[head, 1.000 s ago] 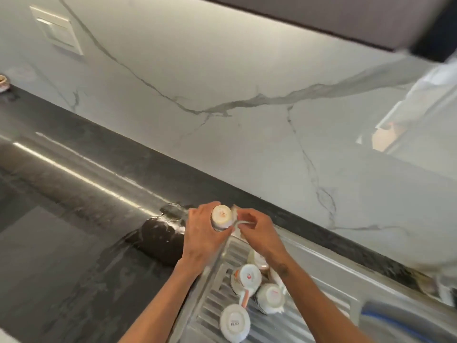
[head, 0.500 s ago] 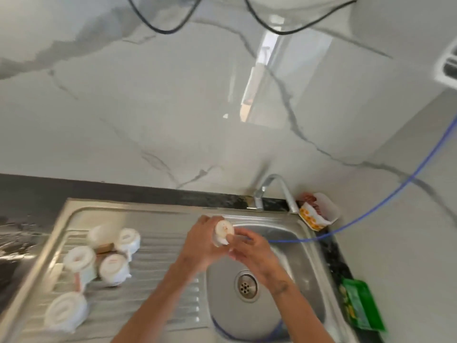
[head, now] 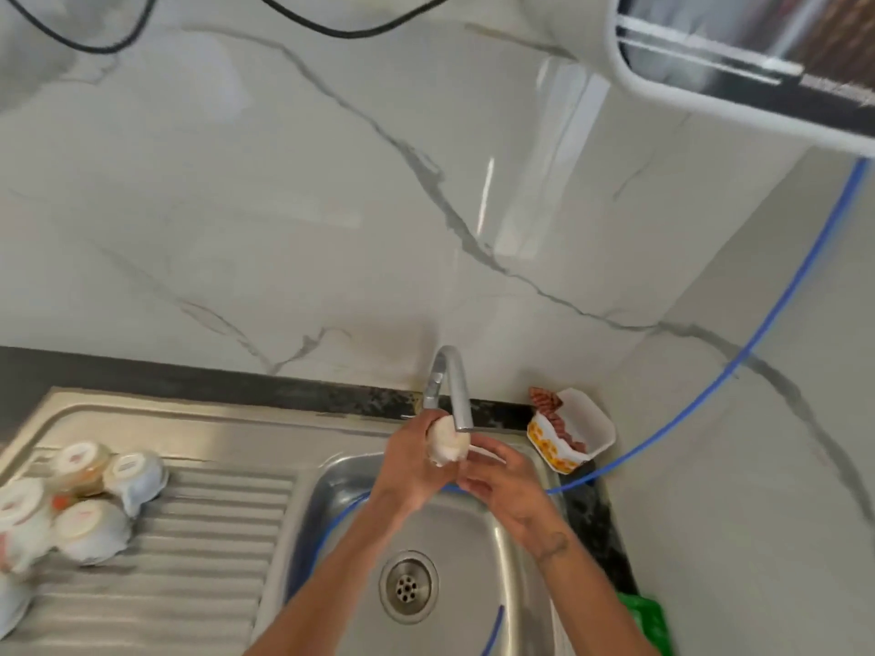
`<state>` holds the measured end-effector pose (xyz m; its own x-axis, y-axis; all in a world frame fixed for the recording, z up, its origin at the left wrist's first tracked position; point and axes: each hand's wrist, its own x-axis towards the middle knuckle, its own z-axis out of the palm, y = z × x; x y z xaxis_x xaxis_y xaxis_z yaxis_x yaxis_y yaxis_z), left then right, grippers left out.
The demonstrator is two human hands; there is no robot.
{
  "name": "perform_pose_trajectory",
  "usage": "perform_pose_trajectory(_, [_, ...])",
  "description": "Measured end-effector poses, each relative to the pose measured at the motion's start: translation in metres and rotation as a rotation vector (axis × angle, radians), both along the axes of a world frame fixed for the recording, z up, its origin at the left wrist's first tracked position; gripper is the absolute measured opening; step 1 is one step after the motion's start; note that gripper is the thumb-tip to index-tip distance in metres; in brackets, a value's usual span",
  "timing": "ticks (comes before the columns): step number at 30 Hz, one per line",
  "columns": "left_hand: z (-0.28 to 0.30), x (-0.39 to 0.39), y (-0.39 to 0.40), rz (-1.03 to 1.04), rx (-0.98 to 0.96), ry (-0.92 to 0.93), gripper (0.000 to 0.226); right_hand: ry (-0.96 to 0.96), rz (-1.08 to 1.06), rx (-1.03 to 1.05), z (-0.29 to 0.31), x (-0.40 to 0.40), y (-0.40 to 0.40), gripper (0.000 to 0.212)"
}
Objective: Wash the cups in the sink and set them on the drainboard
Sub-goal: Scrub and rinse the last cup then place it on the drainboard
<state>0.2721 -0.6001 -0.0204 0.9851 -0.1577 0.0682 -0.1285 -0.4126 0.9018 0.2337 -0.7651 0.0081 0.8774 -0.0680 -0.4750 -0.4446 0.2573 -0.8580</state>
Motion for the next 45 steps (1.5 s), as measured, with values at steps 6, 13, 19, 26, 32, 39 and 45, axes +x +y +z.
perform_pose_trajectory(6, [-0.022, -0.009, -0.032, -0.051, -0.052, -0.02, 0.065, 0.082, -0.09, 0.025, -0.011, 0.006, -0.03, 0.031])
perform_pose_trajectory(13, [-0.015, 0.0, -0.034, 0.061, -0.674, 0.517, 0.05, 0.035, -0.093, -0.034, -0.009, 0.017, -0.019, 0.03])
perform_pose_trajectory(19, [-0.015, -0.007, -0.044, 0.426, -1.327, 0.925, 0.032, -0.301, 0.289, -0.847, 0.011, 0.002, 0.029, 0.026])
perform_pose_trajectory(26, [-0.021, -0.005, -0.055, 0.424, -0.516, 0.784, 0.039, -0.263, -0.007, -1.067, -0.01, -0.114, -0.042, 0.021])
perform_pose_trajectory(32, [-0.029, -0.045, -0.038, 0.235, 0.162, 0.536, 0.06, 0.265, -0.105, -1.108, -0.027, -0.206, -0.133, 0.025])
perform_pose_trajectory(39, [-0.035, -0.076, -0.032, 0.472, -0.906, 1.258, 0.052, 0.398, 0.12, -1.135, -0.063, -0.219, -0.14, 0.044])
perform_pose_trajectory(45, [-0.043, -0.084, -0.021, 0.432, -0.66, 1.235, 0.055, 0.415, -0.192, -0.97, -0.032, -0.223, -0.135, 0.017])
